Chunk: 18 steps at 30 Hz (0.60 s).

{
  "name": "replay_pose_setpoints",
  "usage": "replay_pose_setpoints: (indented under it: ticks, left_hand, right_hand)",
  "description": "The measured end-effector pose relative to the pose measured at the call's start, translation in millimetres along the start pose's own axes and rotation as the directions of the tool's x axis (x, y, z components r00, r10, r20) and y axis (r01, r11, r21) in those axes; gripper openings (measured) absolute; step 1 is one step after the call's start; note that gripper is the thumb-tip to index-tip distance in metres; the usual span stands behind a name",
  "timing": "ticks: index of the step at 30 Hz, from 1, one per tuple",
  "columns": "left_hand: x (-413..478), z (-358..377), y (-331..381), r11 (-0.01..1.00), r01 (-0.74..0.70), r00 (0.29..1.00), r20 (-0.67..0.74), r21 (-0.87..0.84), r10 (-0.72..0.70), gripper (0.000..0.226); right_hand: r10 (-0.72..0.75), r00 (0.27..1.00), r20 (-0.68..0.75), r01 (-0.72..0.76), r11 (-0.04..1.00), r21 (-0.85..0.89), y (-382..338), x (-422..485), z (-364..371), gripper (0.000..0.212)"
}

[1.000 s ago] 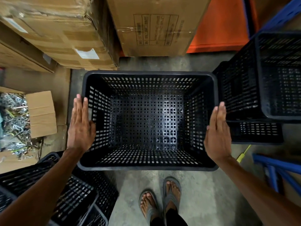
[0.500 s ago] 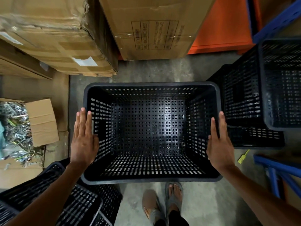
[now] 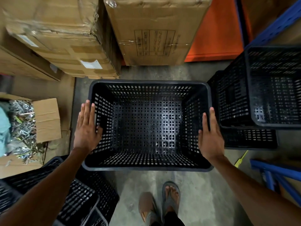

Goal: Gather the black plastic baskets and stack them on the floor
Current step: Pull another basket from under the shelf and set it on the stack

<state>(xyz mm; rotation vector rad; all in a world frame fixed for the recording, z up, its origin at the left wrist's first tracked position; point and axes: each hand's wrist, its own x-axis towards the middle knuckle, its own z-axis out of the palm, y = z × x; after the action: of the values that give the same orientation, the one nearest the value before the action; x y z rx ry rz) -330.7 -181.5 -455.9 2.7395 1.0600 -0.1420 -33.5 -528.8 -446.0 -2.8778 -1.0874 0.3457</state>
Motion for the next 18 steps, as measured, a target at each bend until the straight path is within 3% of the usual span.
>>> replay_pose_setpoints:
  ticks: [12, 18]
  left_hand:
    - [-15.0, 3.9, -4.3, 0.999, -0.011, 0.999, -0.036, -0.046, 0.010, 0.101]
    - [-9.2, 6.3, -1.4, 0.997, -0.015, 0.999, -0.048, 0.072, 0.018, 0.097]
  right_hand:
    - [-0.062, 0.994, -0.091, 0.067, 0.997, 0.046, 7.5, -13.6, 10.7, 0.073]
    - [-0.087, 0.995, -0.050, 0.088, 0.996, 0.020, 15.4, -5.1, 17.1, 0.082]
